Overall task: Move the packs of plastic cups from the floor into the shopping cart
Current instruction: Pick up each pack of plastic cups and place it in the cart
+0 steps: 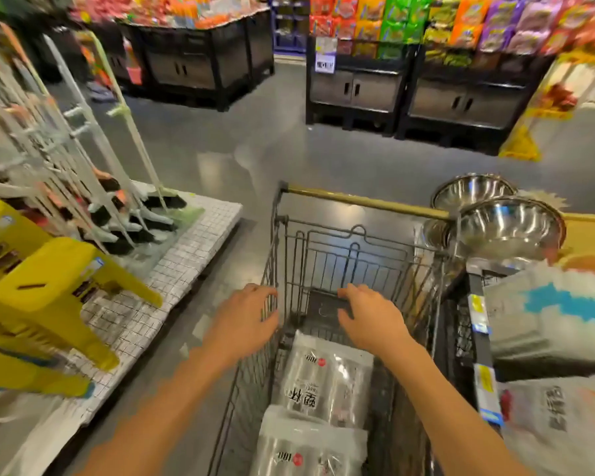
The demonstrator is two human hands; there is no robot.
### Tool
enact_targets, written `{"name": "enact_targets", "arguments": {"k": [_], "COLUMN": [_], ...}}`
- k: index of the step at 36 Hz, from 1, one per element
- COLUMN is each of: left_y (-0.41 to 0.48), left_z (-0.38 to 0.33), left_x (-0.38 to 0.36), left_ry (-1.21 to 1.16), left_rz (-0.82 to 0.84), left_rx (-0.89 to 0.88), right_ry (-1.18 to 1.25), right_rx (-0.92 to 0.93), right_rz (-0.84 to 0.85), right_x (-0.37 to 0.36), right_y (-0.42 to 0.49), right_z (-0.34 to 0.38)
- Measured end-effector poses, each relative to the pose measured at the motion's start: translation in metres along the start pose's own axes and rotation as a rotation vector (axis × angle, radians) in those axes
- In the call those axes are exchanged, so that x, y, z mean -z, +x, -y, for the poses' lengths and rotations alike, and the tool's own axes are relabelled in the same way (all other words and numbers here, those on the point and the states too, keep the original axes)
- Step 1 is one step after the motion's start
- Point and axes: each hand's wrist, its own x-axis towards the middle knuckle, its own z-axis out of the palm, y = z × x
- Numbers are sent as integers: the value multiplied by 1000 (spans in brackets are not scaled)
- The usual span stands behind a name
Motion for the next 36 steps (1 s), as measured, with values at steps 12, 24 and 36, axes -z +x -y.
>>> {"name": "enact_targets", "arguments": {"k": [12,24,36], "left_y": [-143,-412,-699], "left_z": [75,237,328], "left_x": [132,177,161], "left_ry": [-94,-81,-143], "left_rz": [-374,-618,-826], "left_rx": [211,582,1081], "right_ry": [-87,-15,-111], "right_rx": [290,686,1260], "right_rz": [-89,-45,141], "right_x": [80,7,-114], "right_y": [-38,-157,-303], "right_z": [164,422,673]}}
